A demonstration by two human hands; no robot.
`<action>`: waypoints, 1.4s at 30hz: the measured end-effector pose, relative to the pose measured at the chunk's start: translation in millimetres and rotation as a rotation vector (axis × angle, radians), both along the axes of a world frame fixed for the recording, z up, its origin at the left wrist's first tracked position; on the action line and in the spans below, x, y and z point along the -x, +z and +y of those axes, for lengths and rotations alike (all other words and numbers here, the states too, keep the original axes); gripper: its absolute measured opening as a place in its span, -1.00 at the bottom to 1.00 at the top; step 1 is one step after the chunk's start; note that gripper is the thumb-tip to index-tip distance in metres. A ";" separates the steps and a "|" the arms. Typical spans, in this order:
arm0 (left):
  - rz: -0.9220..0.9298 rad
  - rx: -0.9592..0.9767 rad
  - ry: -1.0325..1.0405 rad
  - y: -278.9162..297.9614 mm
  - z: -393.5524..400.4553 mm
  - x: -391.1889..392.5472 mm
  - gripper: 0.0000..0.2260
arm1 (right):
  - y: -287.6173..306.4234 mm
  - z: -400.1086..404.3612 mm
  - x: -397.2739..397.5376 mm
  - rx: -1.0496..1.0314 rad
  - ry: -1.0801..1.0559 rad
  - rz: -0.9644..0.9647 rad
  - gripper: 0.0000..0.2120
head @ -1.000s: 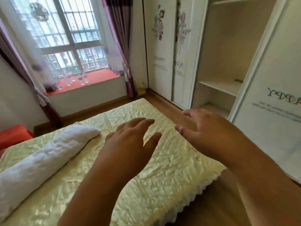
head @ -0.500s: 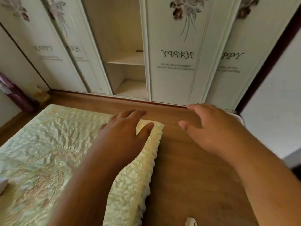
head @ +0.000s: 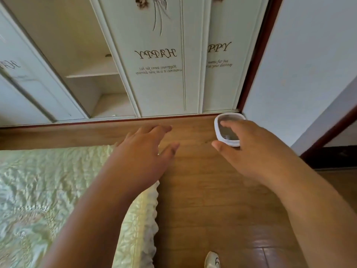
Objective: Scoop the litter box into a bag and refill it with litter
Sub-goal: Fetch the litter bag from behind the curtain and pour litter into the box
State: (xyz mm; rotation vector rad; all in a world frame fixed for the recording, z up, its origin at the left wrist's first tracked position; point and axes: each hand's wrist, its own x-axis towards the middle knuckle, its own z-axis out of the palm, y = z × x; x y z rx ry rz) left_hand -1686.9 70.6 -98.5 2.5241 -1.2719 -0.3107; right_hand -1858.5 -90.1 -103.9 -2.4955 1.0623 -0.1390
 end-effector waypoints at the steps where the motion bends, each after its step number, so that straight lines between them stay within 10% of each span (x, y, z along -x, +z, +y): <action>1: -0.009 -0.003 0.003 0.8 -7.7 0.8 -0.48 | 0.3 -8.8 0.8 0.000 0.007 -0.002 -0.39; 17: 0.042 0.010 0.068 -4.7 -115.7 -37.7 -0.46 | -3.1 -116.7 -45.4 -0.008 0.100 0.034 -0.39; 42: -0.047 -0.054 0.011 -6.0 -310.9 -335.3 -0.48 | 0.6 -315.5 -346.5 0.054 0.114 0.013 -0.37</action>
